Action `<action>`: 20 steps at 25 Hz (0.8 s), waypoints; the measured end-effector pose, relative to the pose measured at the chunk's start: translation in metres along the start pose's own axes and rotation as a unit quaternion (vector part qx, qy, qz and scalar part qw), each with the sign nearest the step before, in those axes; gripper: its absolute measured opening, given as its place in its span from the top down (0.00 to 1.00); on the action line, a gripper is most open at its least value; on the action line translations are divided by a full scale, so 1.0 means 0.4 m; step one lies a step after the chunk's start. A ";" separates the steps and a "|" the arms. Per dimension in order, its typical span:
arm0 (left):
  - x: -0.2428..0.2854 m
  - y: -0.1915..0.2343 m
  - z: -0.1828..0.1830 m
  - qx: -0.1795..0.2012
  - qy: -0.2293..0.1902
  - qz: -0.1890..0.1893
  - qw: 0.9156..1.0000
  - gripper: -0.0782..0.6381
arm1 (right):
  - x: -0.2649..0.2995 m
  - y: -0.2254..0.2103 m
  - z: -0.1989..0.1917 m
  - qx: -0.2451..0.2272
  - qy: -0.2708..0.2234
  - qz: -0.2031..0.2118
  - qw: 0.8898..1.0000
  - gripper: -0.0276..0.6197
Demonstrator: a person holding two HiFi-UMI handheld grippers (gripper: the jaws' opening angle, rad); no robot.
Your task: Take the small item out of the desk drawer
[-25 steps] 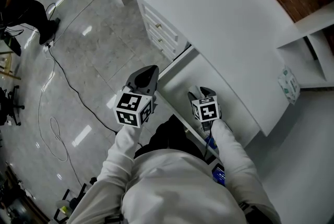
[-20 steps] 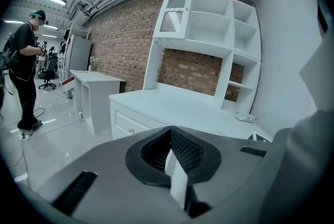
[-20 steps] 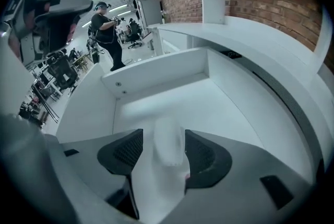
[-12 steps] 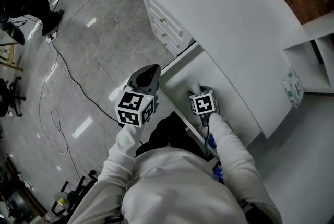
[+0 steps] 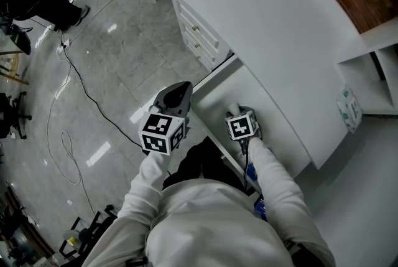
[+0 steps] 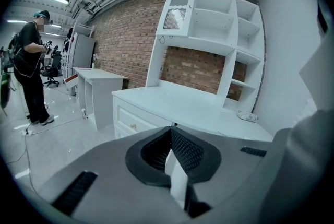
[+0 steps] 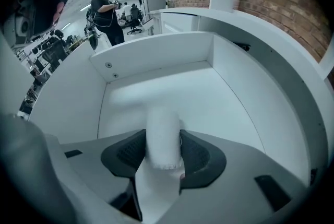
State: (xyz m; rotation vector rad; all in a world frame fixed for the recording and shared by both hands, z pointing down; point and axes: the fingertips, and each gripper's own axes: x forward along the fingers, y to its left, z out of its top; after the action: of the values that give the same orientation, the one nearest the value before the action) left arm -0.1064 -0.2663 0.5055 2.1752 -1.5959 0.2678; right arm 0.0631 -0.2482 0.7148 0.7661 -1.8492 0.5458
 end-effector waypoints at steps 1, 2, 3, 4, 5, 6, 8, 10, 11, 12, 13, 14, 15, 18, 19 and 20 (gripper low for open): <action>0.000 -0.001 0.001 0.000 -0.001 -0.001 1.000 0.87 | -0.002 0.001 0.001 -0.002 0.000 -0.001 1.000 0.63; -0.001 -0.003 0.002 0.001 -0.001 -0.002 1.000 0.87 | -0.004 0.002 -0.001 -0.005 0.000 -0.002 1.000 0.63; -0.001 -0.004 0.001 0.001 -0.001 -0.002 1.000 0.87 | -0.007 0.005 -0.003 -0.008 0.000 -0.002 1.000 0.64; -0.002 -0.005 0.001 0.001 -0.001 -0.003 1.000 0.87 | -0.011 0.007 -0.006 -0.010 -0.001 -0.001 1.000 0.64; -0.003 -0.006 0.001 0.001 -0.002 -0.004 1.000 0.87 | -0.015 0.009 -0.008 -0.011 -0.002 0.001 1.000 0.64; -0.003 -0.007 0.001 0.002 -0.002 -0.005 1.000 0.87 | -0.021 0.009 -0.008 -0.012 -0.005 0.001 1.000 0.64; -0.003 -0.011 0.001 0.004 -0.003 -0.008 1.000 0.87 | -0.040 0.006 0.001 -0.005 -0.016 0.001 1.000 0.64; -0.003 -0.016 0.003 0.006 -0.004 -0.013 1.000 0.87 | -0.058 0.003 0.003 0.015 -0.025 0.001 1.000 0.64; -0.003 -0.019 0.004 0.007 -0.005 -0.016 1.000 0.87 | -0.065 0.002 0.004 0.023 -0.031 0.000 0.999 0.64; -0.004 -0.023 0.006 0.008 -0.006 -0.019 1.000 0.87 | -0.073 0.001 0.009 0.026 -0.040 -0.001 0.999 0.64; -0.004 -0.027 0.007 0.009 -0.007 -0.022 1.000 0.87 | -0.082 0.000 0.017 0.027 -0.050 -0.002 0.998 0.64; -0.003 -0.032 0.008 0.011 -0.008 -0.025 1.000 0.87 | -0.093 -0.001 0.024 0.029 -0.060 -0.004 0.998 0.64; -0.003 -0.037 0.010 0.012 -0.009 -0.028 0.999 0.87 | -0.105 0.000 0.033 0.030 -0.070 -0.005 0.997 0.64; -0.003 -0.051 0.016 0.017 -0.012 -0.037 0.999 0.87 | -0.146 0.006 0.064 0.034 -0.099 -0.007 0.994 0.64; -0.003 -0.056 0.019 0.018 -0.013 -0.040 0.999 0.87 | -0.162 0.007 0.077 0.035 -0.109 -0.008 0.993 0.64; -0.004 -0.061 0.022 0.020 -0.014 -0.043 0.999 0.87 | -0.177 0.008 0.089 0.037 -0.120 -0.009 0.992 0.64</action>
State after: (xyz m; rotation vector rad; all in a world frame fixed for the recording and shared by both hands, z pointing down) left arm -0.0848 -0.2628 0.4917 2.2803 -1.5197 0.2454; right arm 0.0579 -0.2516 0.6357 0.9309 -2.0488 0.5323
